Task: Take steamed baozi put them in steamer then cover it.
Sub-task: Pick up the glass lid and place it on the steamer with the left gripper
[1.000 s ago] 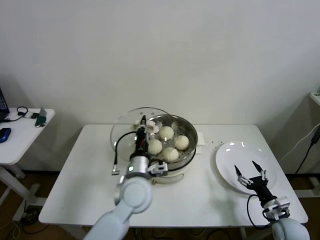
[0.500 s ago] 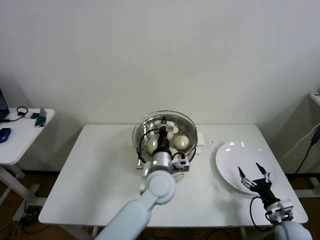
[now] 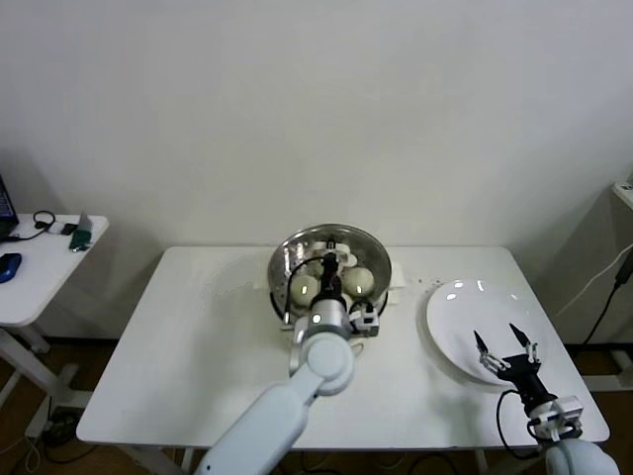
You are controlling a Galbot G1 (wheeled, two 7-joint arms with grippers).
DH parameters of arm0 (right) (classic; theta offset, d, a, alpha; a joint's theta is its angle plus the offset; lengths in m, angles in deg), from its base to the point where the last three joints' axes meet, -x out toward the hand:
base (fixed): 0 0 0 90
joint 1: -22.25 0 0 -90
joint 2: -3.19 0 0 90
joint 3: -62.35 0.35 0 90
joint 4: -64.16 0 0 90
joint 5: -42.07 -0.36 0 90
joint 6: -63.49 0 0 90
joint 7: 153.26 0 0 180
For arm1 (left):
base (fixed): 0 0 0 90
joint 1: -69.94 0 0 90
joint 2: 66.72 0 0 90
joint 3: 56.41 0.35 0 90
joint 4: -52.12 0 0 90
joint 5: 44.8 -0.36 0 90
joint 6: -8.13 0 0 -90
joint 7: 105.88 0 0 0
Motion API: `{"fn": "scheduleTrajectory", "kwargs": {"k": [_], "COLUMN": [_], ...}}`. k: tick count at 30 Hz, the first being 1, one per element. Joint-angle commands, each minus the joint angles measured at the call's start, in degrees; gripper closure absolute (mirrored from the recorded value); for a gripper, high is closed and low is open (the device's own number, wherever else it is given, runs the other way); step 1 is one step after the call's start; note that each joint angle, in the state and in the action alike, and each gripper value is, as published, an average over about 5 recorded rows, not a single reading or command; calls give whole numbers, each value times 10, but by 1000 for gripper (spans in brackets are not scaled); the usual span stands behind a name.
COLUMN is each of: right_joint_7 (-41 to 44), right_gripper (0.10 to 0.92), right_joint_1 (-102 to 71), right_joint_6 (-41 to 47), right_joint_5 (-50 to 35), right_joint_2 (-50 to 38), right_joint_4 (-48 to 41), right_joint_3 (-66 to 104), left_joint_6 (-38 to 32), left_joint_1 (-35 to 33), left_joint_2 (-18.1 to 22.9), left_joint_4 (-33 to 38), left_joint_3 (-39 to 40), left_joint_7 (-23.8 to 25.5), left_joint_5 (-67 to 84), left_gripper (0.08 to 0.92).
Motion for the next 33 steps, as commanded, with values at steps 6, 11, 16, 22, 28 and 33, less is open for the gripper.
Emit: {"fn": "scheduleTrajectory", "kwargs": {"k": [6,11,16,22,28,33], "right_joint_7": [3,5,6,7,8,10], "right_gripper": [203,203,203,203,203,203], "right_joint_1": [0,-1,-1,-1,-1,-1], "right_joint_6": [-2,-2,-3,-3,-3,-2], "right_joint_5": [-1,-1,0,1,0,-1], "right_joint_2": [3,5,5,7,10,8], "right_joint_4": [-1,-1,-1,-1,-1,-3], "right_joint_3": [3,5,6,7,8,11], "left_joint_6": [27,26,26,28,28,28], "left_joint_1": [8,10,8,9,7,6], "left_joint_2": [4,1,-3,-4,-3,-14], "left_joint_4": [-34,-39,-40,-39,-39,-19], "left_joint_3": [4,3,4,7,4,3], "left_joint_7": [-24,-28,-30,-31,-33,-21], "left_joint_5": [12,15,21,29,33,44], "left_gripper": [850,850,850,850,850,837]}}
